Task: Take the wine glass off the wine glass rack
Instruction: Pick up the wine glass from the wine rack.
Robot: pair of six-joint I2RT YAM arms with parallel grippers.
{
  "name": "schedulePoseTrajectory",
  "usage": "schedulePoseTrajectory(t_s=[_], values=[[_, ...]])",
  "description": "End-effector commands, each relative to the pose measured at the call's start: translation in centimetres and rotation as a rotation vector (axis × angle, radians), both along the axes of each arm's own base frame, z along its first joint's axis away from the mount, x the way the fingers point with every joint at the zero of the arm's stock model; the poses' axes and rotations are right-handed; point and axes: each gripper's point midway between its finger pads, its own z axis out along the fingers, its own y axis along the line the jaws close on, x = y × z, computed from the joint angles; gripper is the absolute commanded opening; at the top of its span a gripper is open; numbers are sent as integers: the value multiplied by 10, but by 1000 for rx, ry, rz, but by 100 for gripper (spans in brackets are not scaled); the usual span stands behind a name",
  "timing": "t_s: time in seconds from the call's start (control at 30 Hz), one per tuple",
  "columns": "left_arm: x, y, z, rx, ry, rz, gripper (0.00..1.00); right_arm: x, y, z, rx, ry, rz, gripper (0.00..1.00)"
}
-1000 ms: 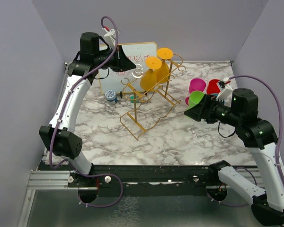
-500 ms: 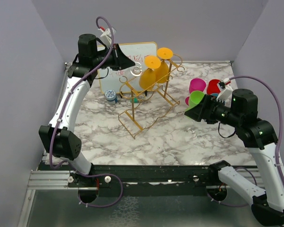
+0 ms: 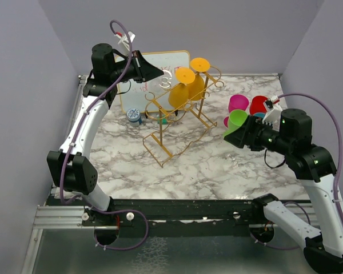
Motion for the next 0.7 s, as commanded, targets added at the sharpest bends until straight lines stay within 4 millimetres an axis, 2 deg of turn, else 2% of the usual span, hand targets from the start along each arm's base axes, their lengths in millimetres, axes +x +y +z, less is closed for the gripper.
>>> schedulePoseTrajectory(t_s=[0.0, 0.2, 0.3, 0.5, 0.67], values=[[-8, 1, 38, -107, -109, -36, 0, -2, -4, -9, -24, 21, -15, 75], [0, 7, 33, -79, -104, 11, 0, -3, -7, -10, -36, 18, -22, 75], [-2, 14, 40, -59, -143, 51, 0, -4, -7, -10, -37, 18, -17, 75], [1, 32, 70, -42, -257, 163, 0, -3, 0, -9, -4, 14, 10, 75], [-2, 56, 64, 52, -271, 300, 0, -3, 1, -11, -1, 20, 9, 75]])
